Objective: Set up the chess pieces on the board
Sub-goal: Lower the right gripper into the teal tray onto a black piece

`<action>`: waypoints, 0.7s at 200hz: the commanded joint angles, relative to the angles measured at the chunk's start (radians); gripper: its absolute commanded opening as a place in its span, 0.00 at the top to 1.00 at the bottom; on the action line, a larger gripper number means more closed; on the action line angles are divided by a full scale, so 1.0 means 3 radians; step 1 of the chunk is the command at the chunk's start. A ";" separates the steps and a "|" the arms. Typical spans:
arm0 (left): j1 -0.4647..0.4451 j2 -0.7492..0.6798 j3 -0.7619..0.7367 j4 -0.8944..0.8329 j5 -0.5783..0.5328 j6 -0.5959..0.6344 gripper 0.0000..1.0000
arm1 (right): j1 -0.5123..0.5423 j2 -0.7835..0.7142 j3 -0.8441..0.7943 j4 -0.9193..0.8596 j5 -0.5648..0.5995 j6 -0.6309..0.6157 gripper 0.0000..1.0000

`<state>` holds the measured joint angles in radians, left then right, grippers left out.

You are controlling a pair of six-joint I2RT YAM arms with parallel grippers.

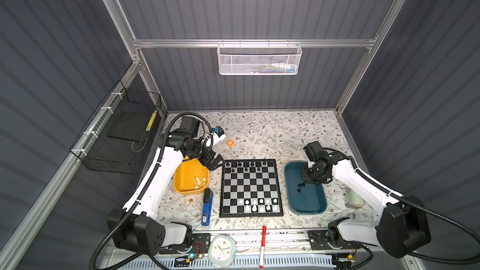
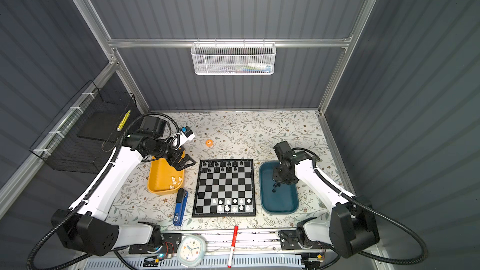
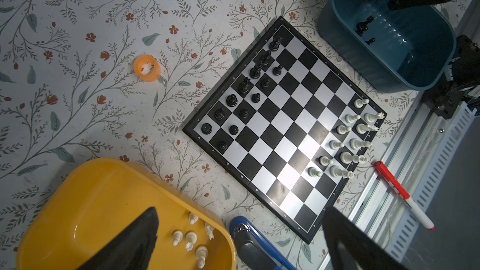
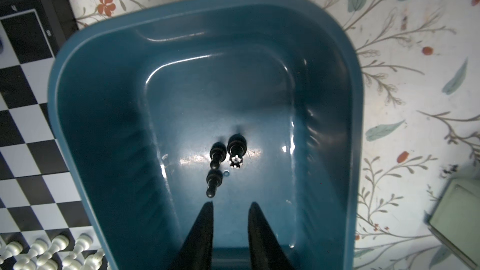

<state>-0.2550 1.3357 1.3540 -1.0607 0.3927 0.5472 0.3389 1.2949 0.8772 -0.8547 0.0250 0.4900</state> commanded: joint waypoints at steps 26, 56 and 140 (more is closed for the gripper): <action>-0.0019 0.0002 0.0035 -0.0065 0.0025 0.0027 0.00 | -0.0066 0.0160 -0.0062 0.0178 -0.0034 0.0019 0.74; -0.0017 -0.0019 0.0022 -0.0062 0.0019 0.0017 0.00 | -0.0077 0.0284 -0.0055 0.0215 -0.0020 -0.0002 0.74; -0.0019 -0.0027 0.0009 -0.0048 0.0020 0.0005 0.00 | -0.0097 0.0497 -0.0112 0.0351 -0.0030 -0.0023 0.72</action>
<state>-0.2550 1.3354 1.3540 -1.0599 0.3923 0.5468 0.3145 1.4250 0.8555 -0.7536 0.0219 0.4892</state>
